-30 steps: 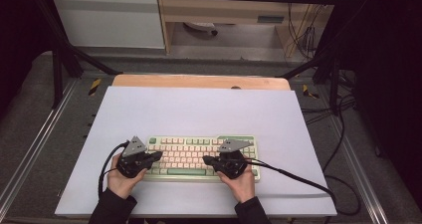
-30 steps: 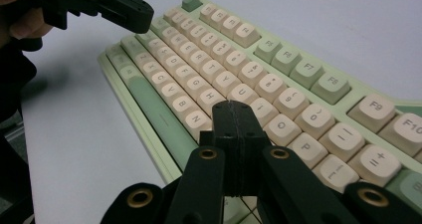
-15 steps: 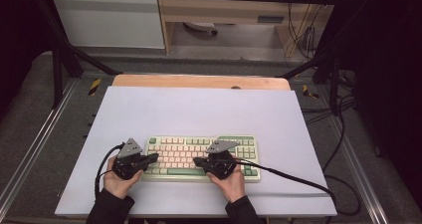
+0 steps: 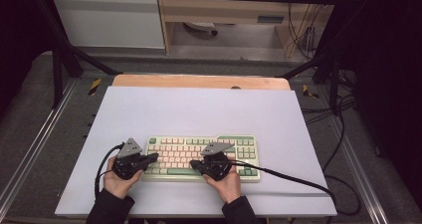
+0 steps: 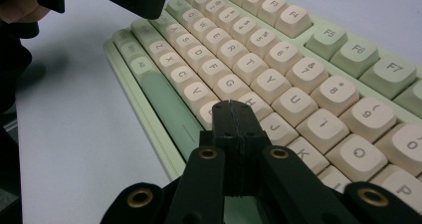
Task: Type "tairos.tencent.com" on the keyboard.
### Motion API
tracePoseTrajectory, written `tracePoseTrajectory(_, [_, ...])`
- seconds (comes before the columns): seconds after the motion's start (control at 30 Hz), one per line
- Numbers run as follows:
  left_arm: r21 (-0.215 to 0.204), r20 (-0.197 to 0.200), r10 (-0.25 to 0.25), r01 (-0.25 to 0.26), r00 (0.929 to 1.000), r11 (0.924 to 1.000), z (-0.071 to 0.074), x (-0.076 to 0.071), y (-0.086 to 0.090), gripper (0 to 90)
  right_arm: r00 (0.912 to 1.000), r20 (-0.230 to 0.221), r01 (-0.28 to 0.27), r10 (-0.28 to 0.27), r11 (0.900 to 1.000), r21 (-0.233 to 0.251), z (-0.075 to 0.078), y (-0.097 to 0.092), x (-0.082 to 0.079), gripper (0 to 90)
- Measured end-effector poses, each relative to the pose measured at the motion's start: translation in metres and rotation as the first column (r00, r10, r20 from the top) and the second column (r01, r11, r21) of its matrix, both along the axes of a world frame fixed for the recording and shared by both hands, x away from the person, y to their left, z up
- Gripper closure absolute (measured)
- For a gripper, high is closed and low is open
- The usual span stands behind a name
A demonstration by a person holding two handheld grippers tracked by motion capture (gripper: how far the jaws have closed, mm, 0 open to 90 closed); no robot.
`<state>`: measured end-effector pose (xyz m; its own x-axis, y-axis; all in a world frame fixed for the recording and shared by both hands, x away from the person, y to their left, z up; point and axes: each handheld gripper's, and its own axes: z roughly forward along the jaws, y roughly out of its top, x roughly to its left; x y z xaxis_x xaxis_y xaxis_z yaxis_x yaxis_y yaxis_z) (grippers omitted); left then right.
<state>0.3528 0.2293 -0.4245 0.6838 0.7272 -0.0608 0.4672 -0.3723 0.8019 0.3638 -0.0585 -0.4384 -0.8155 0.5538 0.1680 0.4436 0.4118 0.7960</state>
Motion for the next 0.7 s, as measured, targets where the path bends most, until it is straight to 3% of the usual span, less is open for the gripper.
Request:
tracePoseTrajectory(0.27, [-0.003,0.001,0.000,0.001,1.0000,1.0000,0.001,-0.001,0.000,89.9,1.0000,0.002,-0.001,0.001,0.9999,-0.014,0.000,0.000,0.000,90.0])
tracePoseTrajectory(0.5, [-0.008,0.006,-0.004,0.004,1.0000,1.0000,0.003,-0.002,-0.001,89.9,0.9990,0.043,0.009,-0.010,1.0000,0.003,0.018,-0.010,-0.003,90.0])
tracePoseTrajectory(0.7, [-0.007,0.009,-0.010,0.010,0.9999,0.9999,0.004,-0.003,-0.004,89.9,0.9978,0.051,0.042,-0.043,0.9990,0.015,0.024,-0.027,-0.002,90.0])
